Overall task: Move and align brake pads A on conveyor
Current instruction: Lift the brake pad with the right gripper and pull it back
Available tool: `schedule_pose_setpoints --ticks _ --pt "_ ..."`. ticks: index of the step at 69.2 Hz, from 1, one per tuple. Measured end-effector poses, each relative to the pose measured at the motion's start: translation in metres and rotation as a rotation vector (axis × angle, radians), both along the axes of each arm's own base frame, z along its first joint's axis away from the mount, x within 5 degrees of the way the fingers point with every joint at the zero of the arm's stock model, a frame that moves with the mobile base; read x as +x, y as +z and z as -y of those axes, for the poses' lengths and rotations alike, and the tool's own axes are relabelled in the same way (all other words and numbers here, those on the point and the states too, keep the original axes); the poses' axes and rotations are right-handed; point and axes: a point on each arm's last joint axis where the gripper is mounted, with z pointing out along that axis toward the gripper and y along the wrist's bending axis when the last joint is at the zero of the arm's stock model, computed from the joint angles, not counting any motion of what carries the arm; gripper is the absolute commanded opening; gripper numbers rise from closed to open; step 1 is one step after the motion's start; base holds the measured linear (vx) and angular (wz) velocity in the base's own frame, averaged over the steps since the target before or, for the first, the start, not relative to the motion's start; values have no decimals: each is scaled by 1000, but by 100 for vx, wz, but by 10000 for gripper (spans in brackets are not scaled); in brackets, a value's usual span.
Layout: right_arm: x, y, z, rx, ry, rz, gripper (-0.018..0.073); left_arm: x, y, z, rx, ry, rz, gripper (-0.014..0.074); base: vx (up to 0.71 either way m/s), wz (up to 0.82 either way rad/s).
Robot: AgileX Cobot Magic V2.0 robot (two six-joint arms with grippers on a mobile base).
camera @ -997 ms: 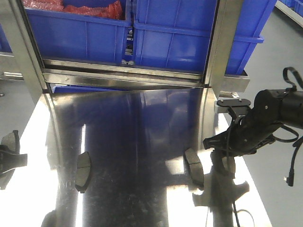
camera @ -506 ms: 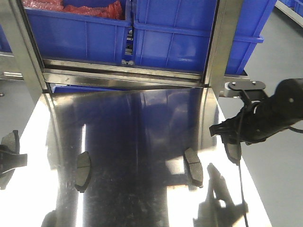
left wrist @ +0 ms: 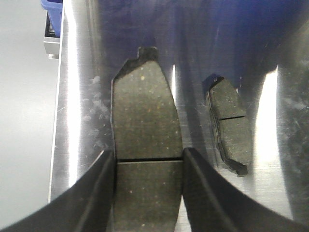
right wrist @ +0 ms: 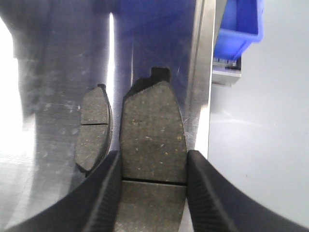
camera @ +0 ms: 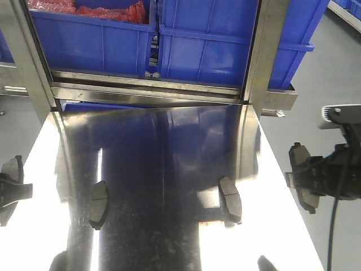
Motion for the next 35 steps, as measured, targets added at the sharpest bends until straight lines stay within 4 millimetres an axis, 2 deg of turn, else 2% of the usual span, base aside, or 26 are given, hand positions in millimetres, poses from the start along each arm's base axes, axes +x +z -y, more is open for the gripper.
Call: schedule_pose_setpoints --ticks 14,35 --pt "-21 11 4 14 -1 78 -3 0 0 0 0 0 0 23 0 0" --pt "-26 16 5 20 -1 109 -3 0 0 0 0 0 0 23 0 0"
